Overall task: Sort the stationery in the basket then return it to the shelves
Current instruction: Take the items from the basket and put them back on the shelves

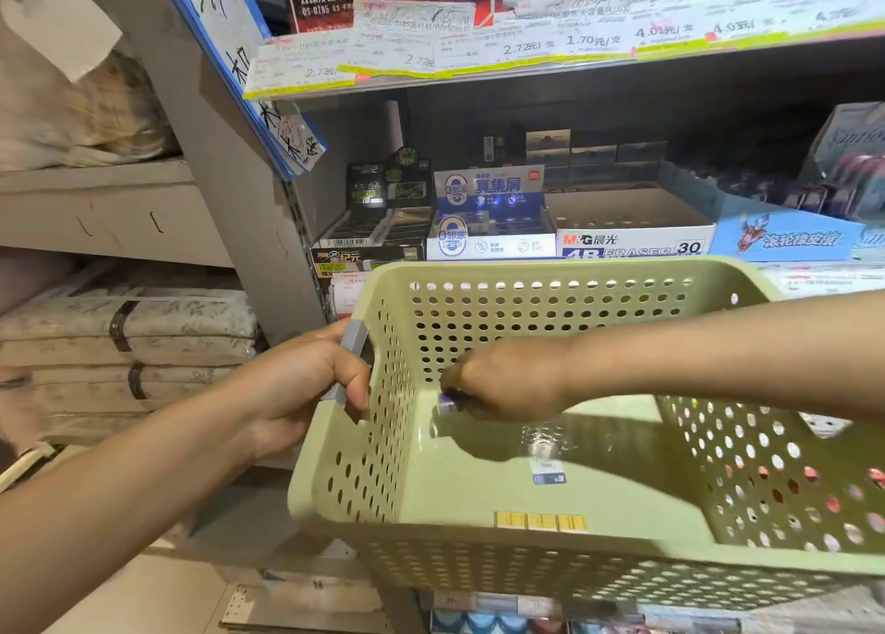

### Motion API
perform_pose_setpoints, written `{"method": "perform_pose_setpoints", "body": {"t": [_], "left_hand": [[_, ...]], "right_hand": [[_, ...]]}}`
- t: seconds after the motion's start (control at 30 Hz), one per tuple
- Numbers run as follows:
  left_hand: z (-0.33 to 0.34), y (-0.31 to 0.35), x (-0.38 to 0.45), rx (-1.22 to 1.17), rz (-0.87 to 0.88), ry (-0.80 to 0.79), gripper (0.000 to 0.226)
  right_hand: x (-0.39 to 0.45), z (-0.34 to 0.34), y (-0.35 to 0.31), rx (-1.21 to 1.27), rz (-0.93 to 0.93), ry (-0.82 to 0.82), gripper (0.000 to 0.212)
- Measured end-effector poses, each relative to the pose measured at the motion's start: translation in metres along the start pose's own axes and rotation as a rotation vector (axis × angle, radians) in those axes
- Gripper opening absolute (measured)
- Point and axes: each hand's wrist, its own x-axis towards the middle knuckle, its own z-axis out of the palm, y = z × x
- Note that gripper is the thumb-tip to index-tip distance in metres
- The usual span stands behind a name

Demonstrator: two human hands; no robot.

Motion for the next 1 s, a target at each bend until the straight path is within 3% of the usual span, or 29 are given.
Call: {"method": "perform_pose_setpoints", "body": {"t": [0.1,0.27,0.4,0.5,0.63,0.8,1.0], "left_hand": [[-0.002,0.000,-0.001,-0.018,-0.001,-0.005,0.060],[-0.005,-0.002,0.001,-0.010,-0.025,0.017,0.071],[-0.002,-0.002,0.002,-0.003,-0.016,0.010,0.065],[-0.001,-0.002,0.002,-0.012,-0.010,0.011,0.061],[0.000,-0.002,0.002,-0.009,-0.008,0.034,0.071],[0.000,-0.002,0.001,-0.009,-0.004,0.021,0.075],[0.000,-0.003,0.000,-0.020,-0.010,0.011,0.076]], "right_hand": [[-0.014,-0.028,0.009,0.210,-0.019,0.179,0.028],[-0.035,-0.064,0.031,0.361,0.025,0.691,0.029],[-0.030,-0.075,0.052,0.334,0.150,0.854,0.031],[-0.021,-0.083,0.070,0.295,0.290,0.835,0.033],[-0.011,-0.091,0.089,0.222,0.398,0.687,0.034],[-0.001,-0.095,0.096,0.207,0.354,0.485,0.028],[0.011,-0.092,0.095,0.313,0.322,0.488,0.027]]}}
